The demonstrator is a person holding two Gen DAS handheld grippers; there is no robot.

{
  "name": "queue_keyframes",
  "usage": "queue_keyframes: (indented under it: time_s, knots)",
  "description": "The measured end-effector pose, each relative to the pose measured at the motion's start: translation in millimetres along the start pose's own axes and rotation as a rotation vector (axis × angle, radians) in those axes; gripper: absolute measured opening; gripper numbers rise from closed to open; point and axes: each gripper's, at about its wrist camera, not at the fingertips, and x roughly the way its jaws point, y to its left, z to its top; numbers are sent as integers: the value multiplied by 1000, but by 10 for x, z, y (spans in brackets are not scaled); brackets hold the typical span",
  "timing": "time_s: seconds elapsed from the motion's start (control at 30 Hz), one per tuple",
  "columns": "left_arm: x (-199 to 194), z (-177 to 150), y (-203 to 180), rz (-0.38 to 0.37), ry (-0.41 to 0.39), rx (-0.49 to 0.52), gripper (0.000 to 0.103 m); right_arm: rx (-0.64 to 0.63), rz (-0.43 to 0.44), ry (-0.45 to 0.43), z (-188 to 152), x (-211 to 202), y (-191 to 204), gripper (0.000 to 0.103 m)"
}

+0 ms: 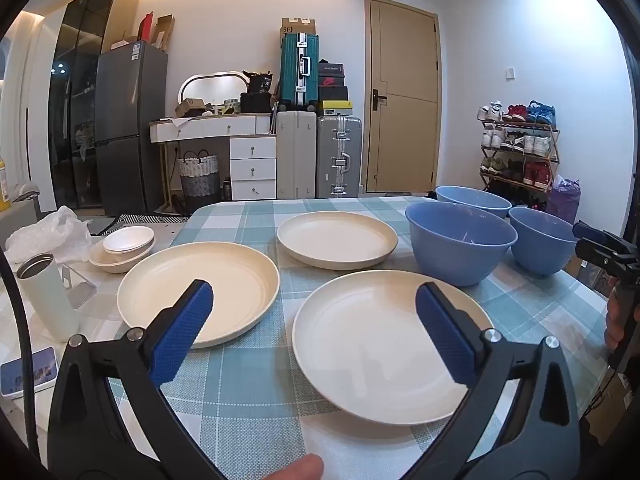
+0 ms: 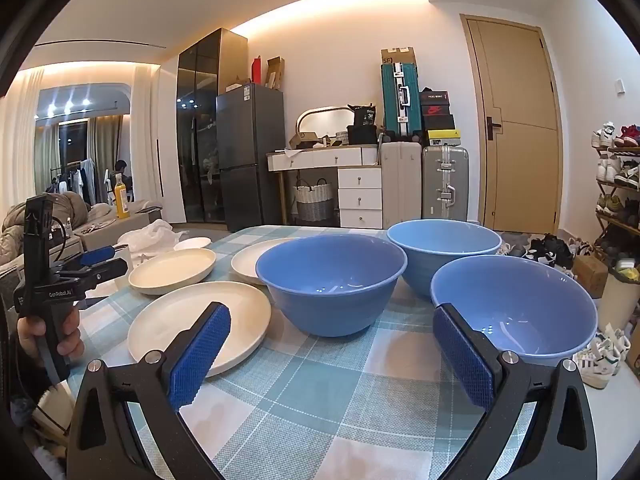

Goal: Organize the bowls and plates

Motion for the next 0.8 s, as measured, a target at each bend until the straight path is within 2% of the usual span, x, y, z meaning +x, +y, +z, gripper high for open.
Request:
queue_keyframes:
  time_s: [0.8]
  knots:
    - [4,2,-2,3,14,9,101,-2,0,-1,0,4,3,103]
